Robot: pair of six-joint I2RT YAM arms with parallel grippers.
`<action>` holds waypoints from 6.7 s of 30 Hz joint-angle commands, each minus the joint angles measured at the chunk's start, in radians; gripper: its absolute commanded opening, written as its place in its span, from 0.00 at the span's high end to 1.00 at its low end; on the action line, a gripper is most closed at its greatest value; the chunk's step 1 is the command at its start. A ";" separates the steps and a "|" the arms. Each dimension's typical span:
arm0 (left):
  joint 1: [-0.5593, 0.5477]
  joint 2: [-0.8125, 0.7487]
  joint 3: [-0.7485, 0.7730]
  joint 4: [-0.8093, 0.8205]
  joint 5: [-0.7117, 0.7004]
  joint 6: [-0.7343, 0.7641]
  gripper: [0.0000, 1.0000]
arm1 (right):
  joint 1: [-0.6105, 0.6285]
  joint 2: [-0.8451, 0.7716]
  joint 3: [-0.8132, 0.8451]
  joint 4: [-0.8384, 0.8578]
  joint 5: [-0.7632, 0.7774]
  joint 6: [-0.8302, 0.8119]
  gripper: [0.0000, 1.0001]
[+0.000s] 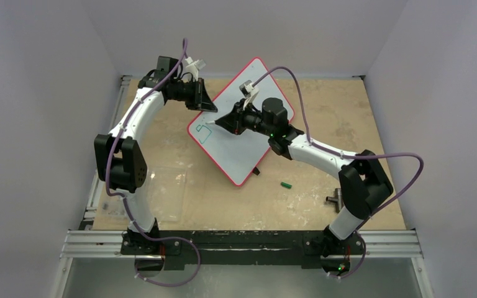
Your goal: Write a sentence on the whiteboard
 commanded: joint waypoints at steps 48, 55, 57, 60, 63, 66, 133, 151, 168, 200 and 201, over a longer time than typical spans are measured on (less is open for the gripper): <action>-0.044 -0.030 -0.002 -0.036 -0.022 0.103 1.00 | 0.016 0.011 0.173 -0.124 0.085 -0.041 1.00; -0.044 -0.030 -0.002 -0.034 -0.020 0.103 1.00 | 0.017 0.039 0.191 -0.144 0.095 -0.039 1.00; -0.044 -0.031 -0.002 -0.035 -0.020 0.102 1.00 | 0.018 0.045 0.193 -0.148 0.096 -0.041 1.00; -0.044 -0.032 -0.002 -0.035 -0.019 0.102 1.00 | 0.020 0.053 0.194 -0.152 0.095 -0.041 1.00; -0.044 -0.032 -0.002 -0.033 -0.020 0.102 1.00 | 0.019 0.054 0.186 -0.156 0.096 -0.044 1.00; -0.044 -0.033 -0.002 -0.035 -0.019 0.104 1.00 | 0.020 0.046 0.160 -0.159 0.101 -0.047 1.00; -0.121 -0.088 -0.019 -0.089 -0.153 0.090 1.00 | 0.026 -0.286 -0.084 -0.214 0.320 -0.095 1.00; -0.136 -0.070 -0.026 -0.100 -0.171 0.119 1.00 | -0.025 -0.297 -0.160 -0.122 0.264 -0.116 1.00; -0.136 -0.067 -0.023 -0.105 -0.196 0.105 1.00 | -0.044 -0.262 -0.195 0.042 0.110 -0.135 1.00; -0.136 -0.072 -0.021 -0.105 -0.194 0.102 1.00 | -0.042 -0.137 -0.091 0.092 0.042 -0.091 1.00; -0.136 -0.072 -0.022 -0.105 -0.194 0.101 1.00 | -0.042 -0.133 -0.086 0.087 0.040 -0.095 1.00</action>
